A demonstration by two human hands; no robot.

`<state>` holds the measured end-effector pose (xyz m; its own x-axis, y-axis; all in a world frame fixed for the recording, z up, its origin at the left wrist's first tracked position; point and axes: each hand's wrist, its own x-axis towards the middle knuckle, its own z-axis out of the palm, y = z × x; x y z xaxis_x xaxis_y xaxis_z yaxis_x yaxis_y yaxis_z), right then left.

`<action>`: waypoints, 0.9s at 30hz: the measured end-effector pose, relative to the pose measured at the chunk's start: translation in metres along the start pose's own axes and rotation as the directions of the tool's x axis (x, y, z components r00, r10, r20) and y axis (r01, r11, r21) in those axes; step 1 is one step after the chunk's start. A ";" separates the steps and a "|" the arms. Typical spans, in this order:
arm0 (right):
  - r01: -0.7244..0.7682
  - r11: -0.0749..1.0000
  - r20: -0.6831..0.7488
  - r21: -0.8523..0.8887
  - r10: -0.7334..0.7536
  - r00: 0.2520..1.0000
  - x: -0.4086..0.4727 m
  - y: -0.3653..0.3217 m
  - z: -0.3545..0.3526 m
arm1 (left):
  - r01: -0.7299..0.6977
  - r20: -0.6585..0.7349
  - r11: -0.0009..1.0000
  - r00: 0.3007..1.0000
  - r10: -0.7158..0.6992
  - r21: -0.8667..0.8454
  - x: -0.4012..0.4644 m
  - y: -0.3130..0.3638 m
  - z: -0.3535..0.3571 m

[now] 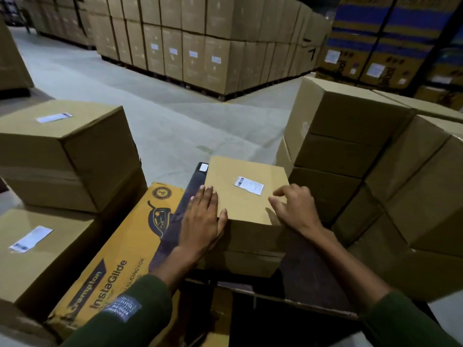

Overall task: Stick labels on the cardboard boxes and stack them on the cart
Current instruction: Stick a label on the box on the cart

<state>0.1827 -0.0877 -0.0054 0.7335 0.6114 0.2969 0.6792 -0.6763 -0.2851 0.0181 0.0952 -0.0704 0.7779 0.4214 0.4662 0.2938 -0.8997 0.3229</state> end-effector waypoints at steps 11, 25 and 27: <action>0.084 0.990 0.453 -0.114 -0.024 0.891 0.096 -0.034 0.014 | -0.011 -0.041 1.000 0.999 0.010 -0.019 0.001 -0.003 0.008; -0.037 0.999 0.639 -0.023 0.044 0.768 0.125 -0.051 0.001 | 0.005 -0.038 0.999 0.999 -0.006 -0.034 0.002 -0.003 0.008; -0.064 0.998 0.664 -0.027 0.065 0.745 0.128 -0.053 -0.001 | 0.002 -0.033 1.000 0.999 -0.003 -0.029 0.002 -0.003 0.009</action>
<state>0.2400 0.0261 0.0488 0.6083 0.6839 -0.4028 0.6301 -0.7247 -0.2789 0.0239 0.0977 -0.0783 0.7581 0.4276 0.4924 0.2791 -0.8952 0.3475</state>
